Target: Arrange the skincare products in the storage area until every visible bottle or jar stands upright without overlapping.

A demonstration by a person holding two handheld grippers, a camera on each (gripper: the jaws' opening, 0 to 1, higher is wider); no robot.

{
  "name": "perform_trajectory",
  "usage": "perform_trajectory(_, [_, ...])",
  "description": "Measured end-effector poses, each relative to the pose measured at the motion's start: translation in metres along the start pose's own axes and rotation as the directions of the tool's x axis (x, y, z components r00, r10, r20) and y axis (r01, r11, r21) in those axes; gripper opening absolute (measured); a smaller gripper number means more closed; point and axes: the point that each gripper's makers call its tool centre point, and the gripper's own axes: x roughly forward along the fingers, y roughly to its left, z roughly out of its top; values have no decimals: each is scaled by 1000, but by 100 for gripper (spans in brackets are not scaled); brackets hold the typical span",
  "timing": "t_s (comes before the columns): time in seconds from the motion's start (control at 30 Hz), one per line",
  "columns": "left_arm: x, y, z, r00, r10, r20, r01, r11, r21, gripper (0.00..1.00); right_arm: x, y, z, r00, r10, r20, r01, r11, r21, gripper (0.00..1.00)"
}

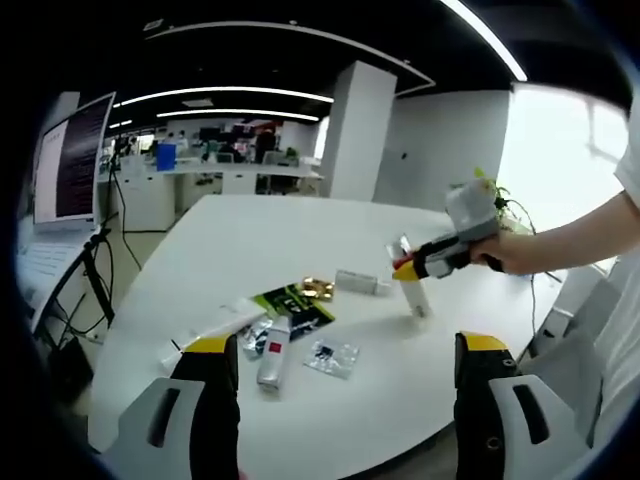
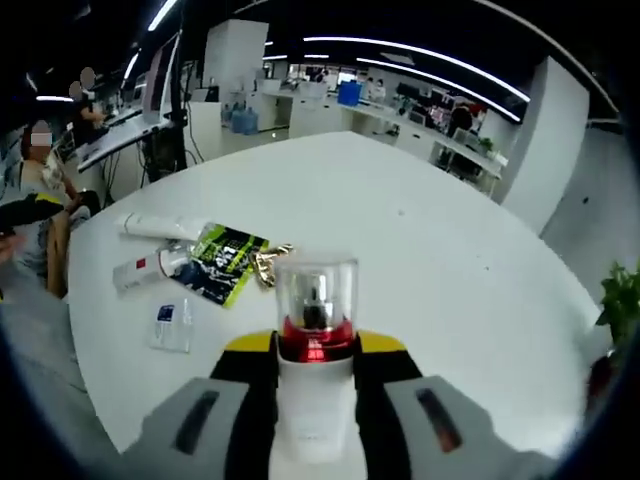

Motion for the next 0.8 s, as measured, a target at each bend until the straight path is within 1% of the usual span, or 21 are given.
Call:
perform_trajectory(0.03, [0,0,0,1000,-1,0,1,1000,2,87,-2,-6,-1,999,-30,21,29,999,33,28])
perform_trajectory(0.07, [0,-1,0,1000,-2,0,2,1000,3,87,-2,-10,-1,998,-45,37,43,998,49,28])
perform_trajectory(0.1, [0,-1,0,1000,-2,0,2,1000,5,87,-4,-16,-1,995,-74,61,70,994,79,28])
perform_trajectory(0.17, [0,-1,0,1000,-2,-2,2,1000,8,86,-9,-27,-2,989,-119,88,107,986,127,28])
perform_trajectory(0.3, [0,-1,-1,1000,-6,-7,6,1000,7,86,-15,-46,-3,977,-179,115,158,973,170,28])
perform_trajectory(0.37, [0,-1,-2,1000,-7,-10,7,1000,7,86,-18,-56,-5,971,-208,118,183,964,191,28])
perform_trajectory(0.47, [0,-2,-3,1000,-9,-15,9,1000,9,86,-25,-71,-15,957,-269,105,233,934,272,28])
perform_trajectory(0.5, [0,-2,-3,1000,-9,-16,9,1000,10,86,-27,-74,-17,954,-283,102,243,924,294,28])
perform_trajectory(0.57, [1,-2,-3,1000,-9,-20,9,1000,11,86,-30,-79,-21,946,-310,95,258,897,359,28])
perform_trajectory(0.6, [1,-2,-4,1000,-9,-22,9,1000,12,86,-31,-80,-21,940,-324,103,263,886,382,28])
perform_trajectory(0.63, [1,-2,-4,1000,-9,-23,9,1000,12,86,-32,-81,-22,939,-330,96,277,892,358,28])
perform_trajectory(0.7, [1,-2,-5,1000,-9,-27,9,1000,14,86,-33,-80,-22,935,-344,92,287,881,376,28])
perform_trajectory(0.8, [2,-2,-5,999,-10,-31,10,1000,18,86,-31,-79,-22,927,-364,89,306,873,381,28])
